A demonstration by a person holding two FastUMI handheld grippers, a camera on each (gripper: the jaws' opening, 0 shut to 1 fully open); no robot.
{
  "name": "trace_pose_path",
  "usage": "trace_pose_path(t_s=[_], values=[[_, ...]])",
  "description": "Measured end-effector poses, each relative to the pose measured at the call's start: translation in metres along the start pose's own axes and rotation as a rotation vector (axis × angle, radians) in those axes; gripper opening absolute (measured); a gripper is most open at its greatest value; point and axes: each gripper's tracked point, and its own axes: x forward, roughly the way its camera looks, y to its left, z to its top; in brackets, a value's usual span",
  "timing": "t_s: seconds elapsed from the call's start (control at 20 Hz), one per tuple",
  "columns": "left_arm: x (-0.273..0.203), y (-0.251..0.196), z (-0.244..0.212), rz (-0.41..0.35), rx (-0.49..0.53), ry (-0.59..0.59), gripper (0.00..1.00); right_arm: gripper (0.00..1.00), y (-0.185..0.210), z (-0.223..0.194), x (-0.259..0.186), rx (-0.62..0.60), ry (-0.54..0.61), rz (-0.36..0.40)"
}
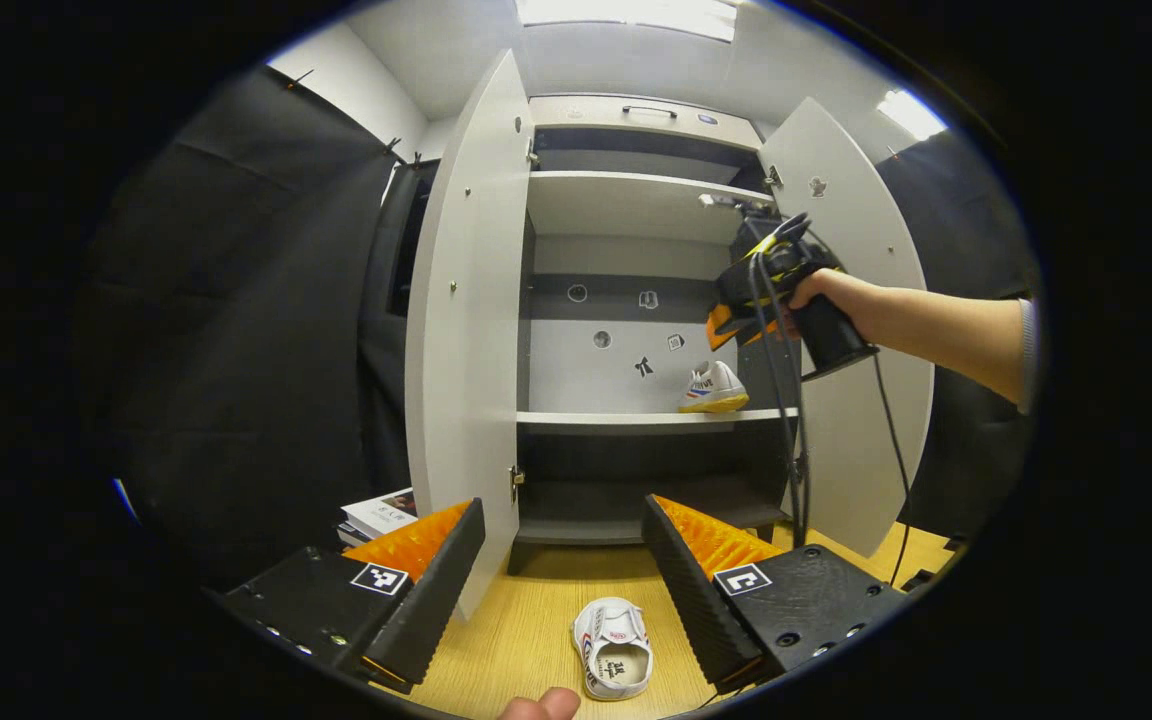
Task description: Grab one shoe with the right hand and put it into the shoe cabinet, grab the other shoe with the left hand and put it into the shoe cabinet; then close the right door with the right hand and the left door with the left hand.
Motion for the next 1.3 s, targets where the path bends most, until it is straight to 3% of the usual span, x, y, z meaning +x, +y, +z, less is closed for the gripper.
trace_pose_path(t_s=[0.05, 0.1, 0.25, 0.4, 0.6, 0.65, 0.75, 1.05, 1.3], values=[[-0.001, -0.001, 0.001, 0.003, 0.004, -0.003, 0.95, 0.65, 0.001, -0.002, -0.017, -0.006, -0.032, 0.007], [-0.002, -0.002, 0.001, 0.005, 0.008, -0.006, 0.95, 0.60, 0.001, -0.006, -0.037, -0.008, -0.068, 0.011], [-0.005, -0.009, -0.001, -0.003, 0.003, -0.008, 0.95, 0.67, 0.003, -0.032, -0.094, 0.014, -0.138, 0.019], [-0.009, -0.021, -0.004, -0.030, -0.039, -0.008, 0.95, 0.65, 0.013, -0.073, -0.137, 0.034, -0.199, 0.066], [-0.013, -0.031, -0.019, -0.041, -0.024, 0.010, 0.95, 0.80, 0.020, -0.132, -0.172, 0.009, -0.276, 0.052], [-0.013, -0.035, -0.028, -0.046, -0.013, 0.035, 0.95, 0.89, 0.020, -0.150, -0.180, -0.019, -0.278, 0.045], [-0.015, -0.047, -0.048, -0.063, 0.011, 0.084, 0.95, 0.96, 0.020, -0.184, -0.193, -0.035, -0.251, 0.041], [-0.017, -0.088, -0.117, -0.153, -0.033, 0.221, 0.95, 0.96, -0.001, -0.242, -0.220, 0.036, -0.163, 0.027], [-0.016, -0.104, -0.186, -0.174, -0.091, 0.419, 0.96, 0.96, -0.046, -0.257, -0.220, 0.101, -0.115, -0.033]])
